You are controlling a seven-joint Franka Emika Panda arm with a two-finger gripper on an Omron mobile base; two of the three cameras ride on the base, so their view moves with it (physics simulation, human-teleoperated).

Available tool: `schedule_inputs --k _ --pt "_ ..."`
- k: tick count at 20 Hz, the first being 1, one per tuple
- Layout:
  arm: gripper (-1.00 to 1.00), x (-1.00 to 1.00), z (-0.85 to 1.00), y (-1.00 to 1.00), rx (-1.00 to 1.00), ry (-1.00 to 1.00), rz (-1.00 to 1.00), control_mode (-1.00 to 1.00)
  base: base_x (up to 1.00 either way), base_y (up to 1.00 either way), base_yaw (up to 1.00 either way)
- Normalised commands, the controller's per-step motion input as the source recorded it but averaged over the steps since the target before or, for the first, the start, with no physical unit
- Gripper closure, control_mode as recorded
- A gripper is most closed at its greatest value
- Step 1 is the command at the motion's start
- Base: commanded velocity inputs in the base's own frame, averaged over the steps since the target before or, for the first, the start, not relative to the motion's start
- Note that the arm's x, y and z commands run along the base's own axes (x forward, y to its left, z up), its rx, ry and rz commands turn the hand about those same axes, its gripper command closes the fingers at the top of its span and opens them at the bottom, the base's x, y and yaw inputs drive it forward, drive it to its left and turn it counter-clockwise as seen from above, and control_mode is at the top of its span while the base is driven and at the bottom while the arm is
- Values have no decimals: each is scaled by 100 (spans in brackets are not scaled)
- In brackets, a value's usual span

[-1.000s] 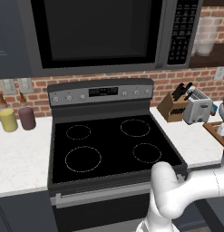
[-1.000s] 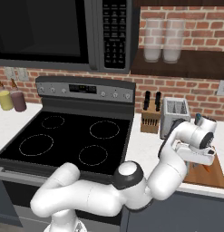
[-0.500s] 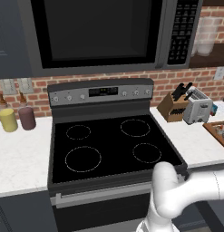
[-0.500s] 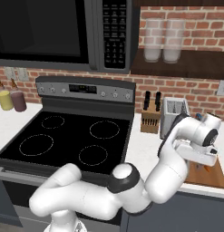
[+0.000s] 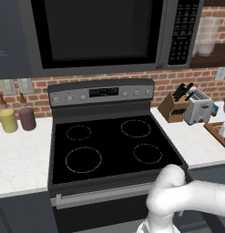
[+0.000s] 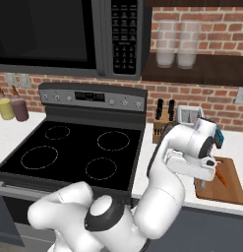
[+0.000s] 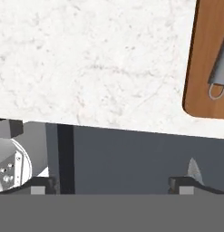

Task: Place the appropriate cutting tool for cutting the carrot skin on the cutting board.

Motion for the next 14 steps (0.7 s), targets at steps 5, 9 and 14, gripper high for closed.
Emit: schedule_inputs --k 5,9,14 --pt "-100 -98 2 100 -6 -2 -9 -100 0 0 0" --pt "-100 -72 45 100 0 -6 -16 -100 0 0 0" --pt "-100 -38 79 100 0 -9 -15 -100 0 0 0"
